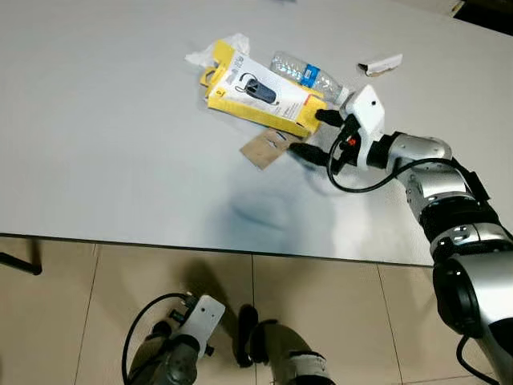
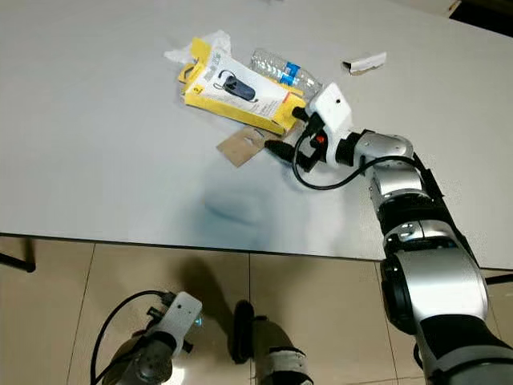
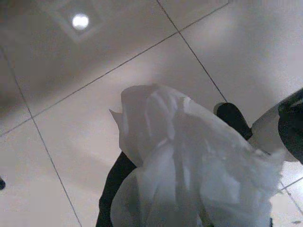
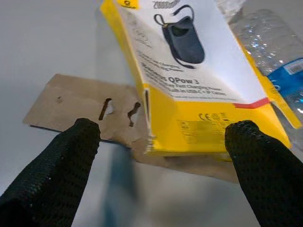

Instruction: Picking trash to rubbish bin

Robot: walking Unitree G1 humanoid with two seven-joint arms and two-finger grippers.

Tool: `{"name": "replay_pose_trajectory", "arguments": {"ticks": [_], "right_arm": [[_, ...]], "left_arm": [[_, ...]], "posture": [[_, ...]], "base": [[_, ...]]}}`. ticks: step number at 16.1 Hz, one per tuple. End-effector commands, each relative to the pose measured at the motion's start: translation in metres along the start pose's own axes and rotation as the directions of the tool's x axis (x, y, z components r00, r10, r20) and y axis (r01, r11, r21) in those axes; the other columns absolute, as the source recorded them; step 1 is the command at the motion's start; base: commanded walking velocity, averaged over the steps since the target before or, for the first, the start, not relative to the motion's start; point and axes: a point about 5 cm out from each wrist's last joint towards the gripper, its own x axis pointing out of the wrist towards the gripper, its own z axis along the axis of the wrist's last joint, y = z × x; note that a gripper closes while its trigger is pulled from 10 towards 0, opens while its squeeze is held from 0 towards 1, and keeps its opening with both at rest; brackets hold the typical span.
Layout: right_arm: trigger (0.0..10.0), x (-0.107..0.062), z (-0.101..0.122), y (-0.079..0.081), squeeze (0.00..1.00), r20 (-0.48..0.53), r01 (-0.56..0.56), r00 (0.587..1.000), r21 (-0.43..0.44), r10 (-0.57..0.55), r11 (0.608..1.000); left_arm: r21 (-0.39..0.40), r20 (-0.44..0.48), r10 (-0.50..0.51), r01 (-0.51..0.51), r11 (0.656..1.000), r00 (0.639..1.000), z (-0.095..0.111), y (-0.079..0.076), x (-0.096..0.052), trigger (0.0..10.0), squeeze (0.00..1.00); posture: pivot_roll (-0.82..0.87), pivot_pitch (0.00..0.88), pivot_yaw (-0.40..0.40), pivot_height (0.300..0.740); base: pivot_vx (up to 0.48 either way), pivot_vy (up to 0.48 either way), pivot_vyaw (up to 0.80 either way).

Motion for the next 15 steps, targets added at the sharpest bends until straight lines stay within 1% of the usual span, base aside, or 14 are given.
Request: {"name": "replay_pose_trajectory", "arguments": {"ticks": [1, 3, 4, 5, 7, 9, 10, 11, 14, 15], "right_arm": [[10.0, -0.009, -0.008, -0.004, 0.0, -0.014, 0.025, 1.0, 0.032, -0.024, 0.999], [10.0, -0.011, -0.01, -0.005, 0.0, -0.016, 0.035, 0.999, 0.039, -0.034, 0.999], [10.0, -0.012, -0.011, -0.006, 0.0, -0.013, 0.043, 0.999, 0.046, -0.042, 0.998], [10.0, -0.013, -0.012, -0.006, 0.0, -0.012, 0.052, 0.999, 0.054, -0.051, 0.997], [10.0, -0.012, -0.016, -0.004, 0.0, -0.011, 0.071, 0.997, 0.07, -0.07, 0.995], [10.0, -0.008, -0.022, 0.0, 0.0, -0.015, 0.09, 0.996, 0.085, -0.089, 0.992], [10.0, -0.007, -0.025, 0.003, 0.0, -0.014, 0.08, 0.997, 0.09, -0.079, 0.993], [10.0, -0.006, -0.026, 0.005, 0.0, -0.012, 0.071, 0.997, 0.093, -0.07, 0.993], [10.0, -0.006, -0.027, 0.006, 0.0, -0.003, 0.061, 0.998, 0.101, -0.061, 0.993], [10.0, -0.007, -0.027, 0.007, 0.0, 0.002, 0.053, 0.999, 0.104, -0.053, 0.993]], "left_arm": [[-0.012, -0.124, -0.003, 0.002, 1.0, 0.992, -0.033, -0.011, -0.017, 10.0, 0.0], [0.021, -0.218, 0.112, -0.11, 0.994, 0.969, -0.055, 0.009, -0.027, 10.0, 0.0], [0.016, -0.276, 0.212, -0.216, 0.976, 0.938, -0.07, 0.03, -0.038, 10.0, 0.0], [0.006, -0.299, 0.282, -0.293, 0.956, 0.912, -0.079, 0.05, -0.047, 10.0, 0.0], [0.036, -0.297, 0.357, -0.363, 0.931, 0.886, -0.086, 0.076, -0.058, 10.0, 0.0], [0.069, -0.3, 0.412, -0.412, 0.909, 0.86, -0.086, 0.097, -0.062, 10.0, 0.0], [0.07, -0.31, 0.431, -0.432, 0.899, 0.847, -0.086, 0.102, -0.064, 10.0, 0.0], [0.088, -0.313, 0.445, -0.441, 0.893, 0.839, -0.086, 0.108, -0.066, 10.0, 0.0], [0.107, -0.31, 0.451, -0.441, 0.891, 0.837, -0.086, 0.114, -0.074, 10.0, 0.0], [0.12, -0.311, 0.449, -0.434, 0.893, 0.838, -0.088, 0.115, -0.079, 10.0, 0.0]], "posture": [[-0.05, 0.338, -0.239, 0.74], [-0.04, 0.336, -0.231, 0.74], [-0.03, 0.337, -0.225, 0.74], [-0.02, 0.339, -0.223, 0.74], [0.01, 0.332, -0.205, 0.74], [0.02, 0.324, -0.19, 0.74], [0.03, 0.323, -0.189, 0.74], [0.03, 0.323, -0.186, 0.74], [0.03, 0.33, -0.185, 0.74], [0.04, 0.336, -0.185, 0.74]], "base": [[0.0, 0.0, 0.0], [0.0, 0.0, 0.0], [0.0, 0.0, 0.0], [0.0, 0.0, 0.0], [0.0, 0.0, 0.0], [0.0, 0.0, 0.0], [0.0, 0.0, 0.0], [0.0, 0.0, 0.0], [0.0, 0.0, 0.0], [0.0, 0.0, 0.0]]}}
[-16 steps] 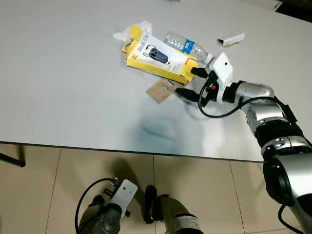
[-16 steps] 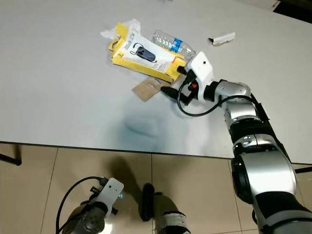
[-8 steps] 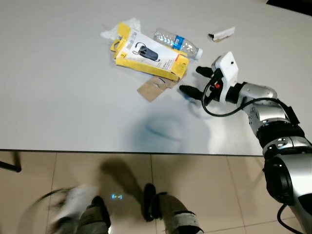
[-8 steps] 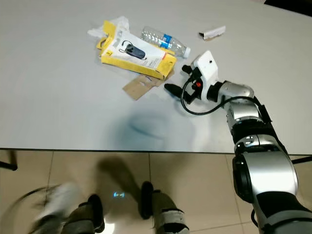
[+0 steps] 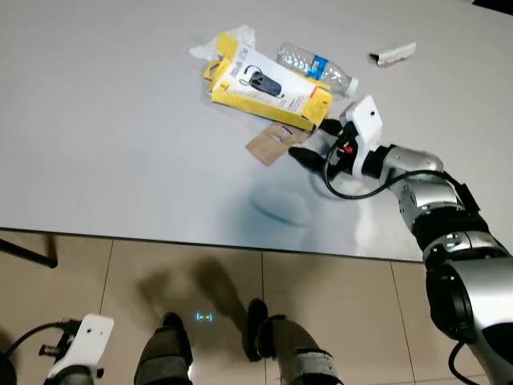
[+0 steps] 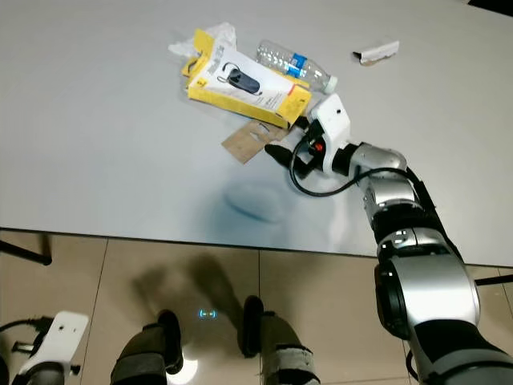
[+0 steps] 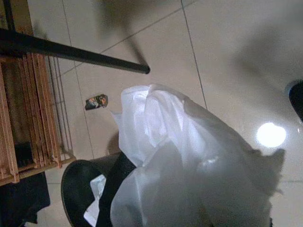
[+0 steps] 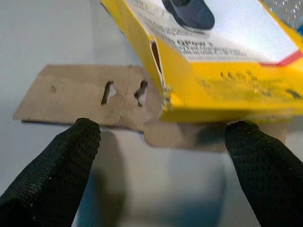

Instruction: Picking trash to rubbish bin

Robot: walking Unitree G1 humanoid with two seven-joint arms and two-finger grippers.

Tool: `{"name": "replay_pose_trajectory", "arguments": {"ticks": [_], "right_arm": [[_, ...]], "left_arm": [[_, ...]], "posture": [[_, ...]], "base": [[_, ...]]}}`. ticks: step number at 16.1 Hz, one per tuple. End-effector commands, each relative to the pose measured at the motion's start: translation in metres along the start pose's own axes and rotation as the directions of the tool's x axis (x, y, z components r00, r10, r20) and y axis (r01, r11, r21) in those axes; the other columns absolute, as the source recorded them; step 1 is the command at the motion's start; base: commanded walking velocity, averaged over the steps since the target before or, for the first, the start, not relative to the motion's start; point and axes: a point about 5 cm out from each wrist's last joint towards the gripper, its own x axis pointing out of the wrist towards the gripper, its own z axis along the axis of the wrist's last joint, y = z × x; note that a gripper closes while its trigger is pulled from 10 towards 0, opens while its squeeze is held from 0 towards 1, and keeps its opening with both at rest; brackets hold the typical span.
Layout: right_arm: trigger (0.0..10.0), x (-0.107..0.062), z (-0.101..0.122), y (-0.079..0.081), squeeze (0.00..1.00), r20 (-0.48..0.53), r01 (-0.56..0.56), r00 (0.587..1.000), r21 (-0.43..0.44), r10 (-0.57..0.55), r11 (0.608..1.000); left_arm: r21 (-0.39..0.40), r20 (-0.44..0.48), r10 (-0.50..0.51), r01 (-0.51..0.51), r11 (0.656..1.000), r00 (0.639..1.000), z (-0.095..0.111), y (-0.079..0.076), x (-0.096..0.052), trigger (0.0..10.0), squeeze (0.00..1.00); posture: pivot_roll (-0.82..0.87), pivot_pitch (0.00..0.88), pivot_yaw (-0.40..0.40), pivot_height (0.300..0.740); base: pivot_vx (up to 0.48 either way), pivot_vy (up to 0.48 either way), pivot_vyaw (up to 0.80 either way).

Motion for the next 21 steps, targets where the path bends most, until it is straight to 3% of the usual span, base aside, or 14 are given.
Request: {"name": "replay_pose_trajectory", "arguments": {"ticks": [1, 7, 13, 19, 21], "right_arm": [[10.0, -0.009, -0.008, -0.002, 0.0, -0.005, 0.002, 1.0, 0.013, -0.002, 1.0], [10.0, -0.004, 0.002, 0.001, 0.0, 0.002, -0.075, 0.997, -0.05, 0.075, 0.996], [10.0, -0.001, 0.02, -0.002, 0.0, 0.025, -0.117, 0.992, -0.103, 0.12, 0.988], [10.0, 0.001, 0.016, 0.011, 0.0, -0.044, -0.273, 0.962, -0.166, 0.269, 0.948], [10.0, 0.003, 0.017, 0.013, 0.0, -0.033, -0.277, 0.961, -0.161, 0.276, 0.947]], "left_arm": [[0.03, -0.048, -0.032, 0.033, 0.999, 0.998, -0.016, -0.003, -0.011, 10.0, 0.0], [0.042, -0.057, -0.047, 0.049, 0.998, 0.997, -0.02, -0.002, -0.025, 10.0, 0.0], [0.041, -0.048, -0.068, 0.07, 0.997, 0.997, -0.014, -0.012, -0.038, 10.0, 0.0], [0.034, -0.037, -0.106, 0.107, 0.994, 0.994, -0.008, -0.025, -0.05, 10.0, 0.0], [0.025, -0.035, -0.1, 0.101, 0.995, 0.994, -0.007, -0.027, -0.053, 10.0, 0.0]], "posture": [[0.04, 0.338, -0.185, 0.74], [0.05, 0.36, -0.2, 0.74], [0.02, 0.395, -0.239, 0.74], [-0.01, 0.426, -0.289, 0.74], [-0.01, 0.433, -0.296, 0.74]], "base": [[0.0, 0.0, 0.0], [0.0, 0.0, 0.0], [0.0, 0.0, 0.0], [0.0, 0.0, 0.0], [0.0, 0.0, 0.0]]}}
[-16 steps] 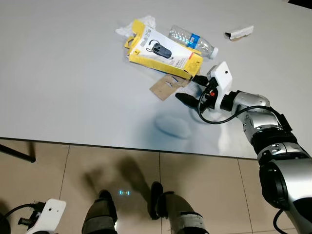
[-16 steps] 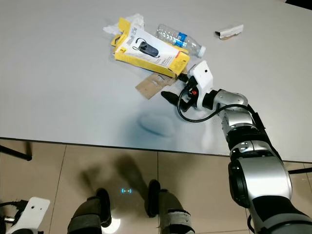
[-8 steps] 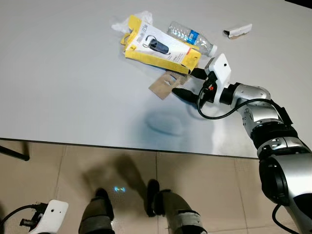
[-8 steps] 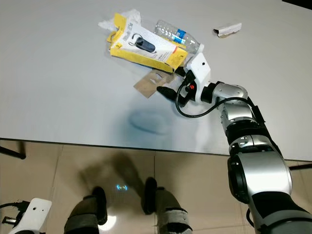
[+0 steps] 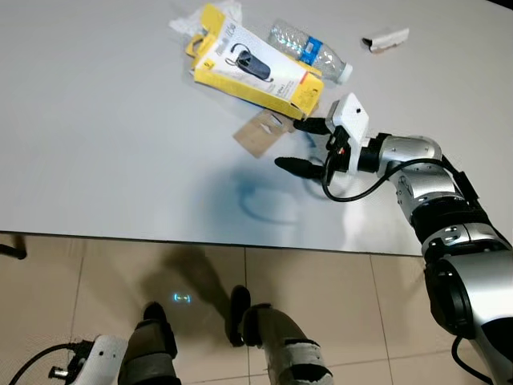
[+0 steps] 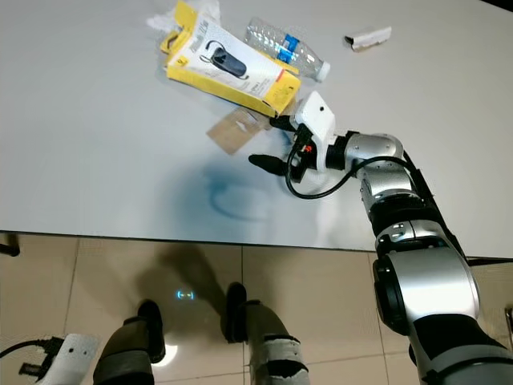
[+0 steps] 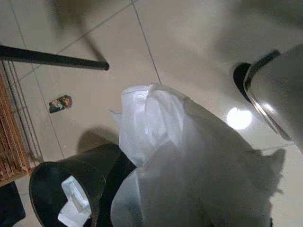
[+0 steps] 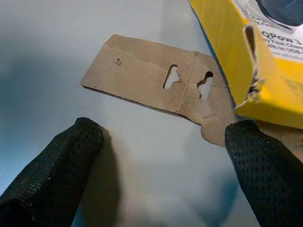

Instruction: Picking trash to rubbish bin

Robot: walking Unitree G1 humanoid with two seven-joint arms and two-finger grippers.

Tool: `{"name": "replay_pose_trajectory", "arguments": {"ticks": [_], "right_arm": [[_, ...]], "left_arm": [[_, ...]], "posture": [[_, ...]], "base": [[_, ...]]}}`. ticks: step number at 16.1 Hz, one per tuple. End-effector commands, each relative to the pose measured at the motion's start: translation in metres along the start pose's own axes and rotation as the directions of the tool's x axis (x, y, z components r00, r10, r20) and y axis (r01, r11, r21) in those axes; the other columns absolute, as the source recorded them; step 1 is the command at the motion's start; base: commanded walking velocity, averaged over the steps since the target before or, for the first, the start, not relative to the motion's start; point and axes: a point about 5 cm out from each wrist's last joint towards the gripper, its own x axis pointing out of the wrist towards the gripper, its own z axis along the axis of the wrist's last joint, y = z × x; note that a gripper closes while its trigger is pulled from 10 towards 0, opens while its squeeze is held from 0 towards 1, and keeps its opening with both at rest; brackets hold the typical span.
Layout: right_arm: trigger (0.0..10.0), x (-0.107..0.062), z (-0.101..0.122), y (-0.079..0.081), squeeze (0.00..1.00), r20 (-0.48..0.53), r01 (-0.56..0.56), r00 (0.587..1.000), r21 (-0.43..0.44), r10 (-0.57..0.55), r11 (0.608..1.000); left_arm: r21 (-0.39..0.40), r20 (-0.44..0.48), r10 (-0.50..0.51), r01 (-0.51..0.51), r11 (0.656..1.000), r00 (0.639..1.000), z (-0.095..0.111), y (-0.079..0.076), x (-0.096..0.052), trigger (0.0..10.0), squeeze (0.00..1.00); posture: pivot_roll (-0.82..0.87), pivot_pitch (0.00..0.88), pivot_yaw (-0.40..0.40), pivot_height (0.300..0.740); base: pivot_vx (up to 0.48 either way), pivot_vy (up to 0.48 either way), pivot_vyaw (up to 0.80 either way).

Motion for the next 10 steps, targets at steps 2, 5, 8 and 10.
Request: {"name": "replay_pose_trajectory", "arguments": {"ticks": [2, 5, 8, 10], "right_arm": [[10.0, -0.001, -0.004, 0.003, 0.0, -0.004, -0.026, 1.0, -0.006, 0.026, 1.0], [10.0, 0.004, 0.005, 0.0, 0.0, 0.037, 0.02, 0.999, -0.033, -0.019, 0.999], [10.0, 0.006, 0.011, -0.002, 0.0, 0.069, 0.059, 0.996, -0.04, -0.056, 0.997], [0.0, 0.007, 0.013, -0.002, 0.0, 0.098, 0.072, 0.993, -0.034, -0.068, 0.997]], "left_arm": [[0.002, -0.016, -0.044, 0.044, 0.999, 0.999, -0.003, -0.015, -0.011, 10.0, 0.0], [-0.007, -0.004, -0.042, 0.042, 0.999, 0.999, 0.0, -0.017, -0.012, 10.0, 0.0], [-0.008, 0.003, -0.045, 0.045, 0.999, 0.999, 0.003, -0.018, -0.012, 10.0, 0.0], [-0.011, 0.007, -0.051, 0.051, 0.999, 0.999, 0.004, -0.02, -0.012, 10.0, 0.0]], "posture": [[-0.02, 0.439, -0.306, 0.74], [-0.02, 0.44, -0.304, 0.74], [-0.02, 0.44, -0.304, 0.74], [-0.02, 0.436, -0.298, 0.74]], "base": [[0.0, 0.0, 0.0], [0.0, 0.0, 0.0], [0.0, 0.0, 0.0], [0.0, 0.0, 0.0]]}}
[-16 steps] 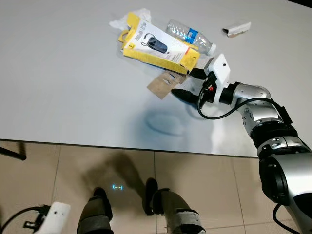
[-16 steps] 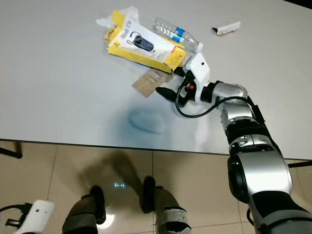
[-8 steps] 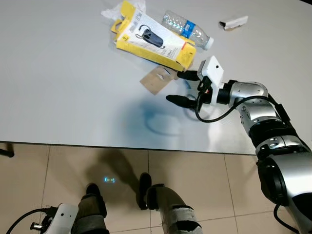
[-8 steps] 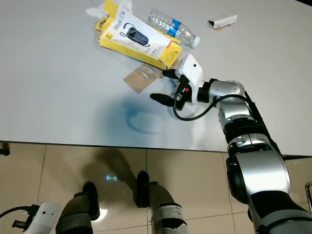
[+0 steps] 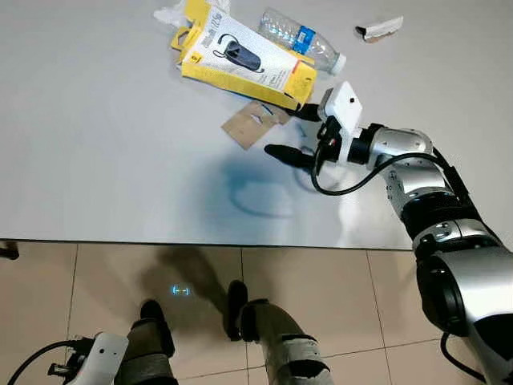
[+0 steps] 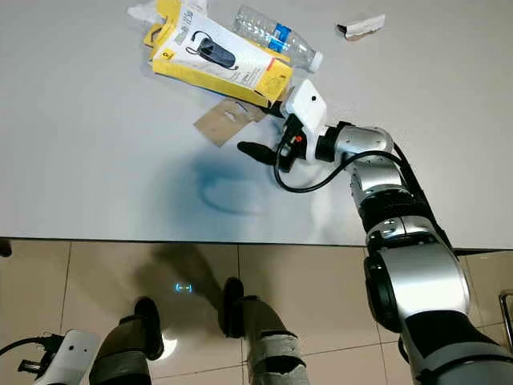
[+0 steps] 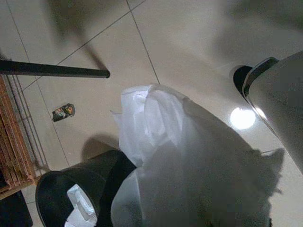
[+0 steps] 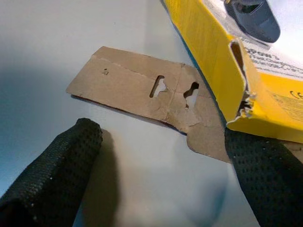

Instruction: Picking trash to rubbish bin

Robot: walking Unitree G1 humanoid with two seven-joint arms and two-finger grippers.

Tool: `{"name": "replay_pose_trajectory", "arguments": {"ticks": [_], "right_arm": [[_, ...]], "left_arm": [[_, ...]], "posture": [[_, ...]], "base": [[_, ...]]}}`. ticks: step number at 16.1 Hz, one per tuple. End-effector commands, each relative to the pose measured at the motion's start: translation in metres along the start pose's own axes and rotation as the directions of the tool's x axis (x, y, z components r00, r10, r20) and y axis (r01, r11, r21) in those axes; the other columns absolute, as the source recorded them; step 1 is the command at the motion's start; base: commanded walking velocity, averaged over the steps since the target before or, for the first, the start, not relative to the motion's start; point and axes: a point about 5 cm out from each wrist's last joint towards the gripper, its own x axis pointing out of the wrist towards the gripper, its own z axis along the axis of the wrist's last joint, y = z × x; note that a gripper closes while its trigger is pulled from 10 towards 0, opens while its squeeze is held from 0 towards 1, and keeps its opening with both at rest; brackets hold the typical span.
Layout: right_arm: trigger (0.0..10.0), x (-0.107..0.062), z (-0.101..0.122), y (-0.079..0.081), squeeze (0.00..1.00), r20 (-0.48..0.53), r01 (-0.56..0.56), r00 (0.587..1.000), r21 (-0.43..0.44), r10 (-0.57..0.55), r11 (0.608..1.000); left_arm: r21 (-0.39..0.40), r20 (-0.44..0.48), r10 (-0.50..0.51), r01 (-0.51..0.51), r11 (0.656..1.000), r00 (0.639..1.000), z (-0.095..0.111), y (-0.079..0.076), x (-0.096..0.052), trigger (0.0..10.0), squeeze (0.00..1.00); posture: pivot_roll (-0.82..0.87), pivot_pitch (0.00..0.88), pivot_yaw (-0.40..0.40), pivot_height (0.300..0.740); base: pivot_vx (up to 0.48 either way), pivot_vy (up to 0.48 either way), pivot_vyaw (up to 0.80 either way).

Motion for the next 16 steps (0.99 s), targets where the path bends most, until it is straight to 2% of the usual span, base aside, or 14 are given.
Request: {"name": "replay_pose_trajectory", "arguments": {"ticks": [1, 16], "right_arm": [[0.0, -0.0055, -0.0005, -0.0019, 0.0, 0.029, 0.027, 0.999, 0.004, -0.027, 1.0], [0.0, -0.0126, -0.0072, -0.0019, 0.0, 0.022, 0.034, 0.999, 0.032, -0.034, 0.999]], "left_arm": [[-0.011, -0.013, -0.06, 0.06, 0.998, 0.998, -0.0026, -0.0183, -0.0095, 10.0, 0.0], [-0.02, 0.007, -0.074, 0.074, 0.997, 0.997, 0.0023, -0.0268, -0.01, 10.0, 0.0]], "posture": [[-0.02, 0.434, -0.297, 0.74], [-0.03, 0.439, -0.305, 0.74]], "base": [[0.0, 0.0, 0.0], [0.0, 0.0, 0.0]]}}
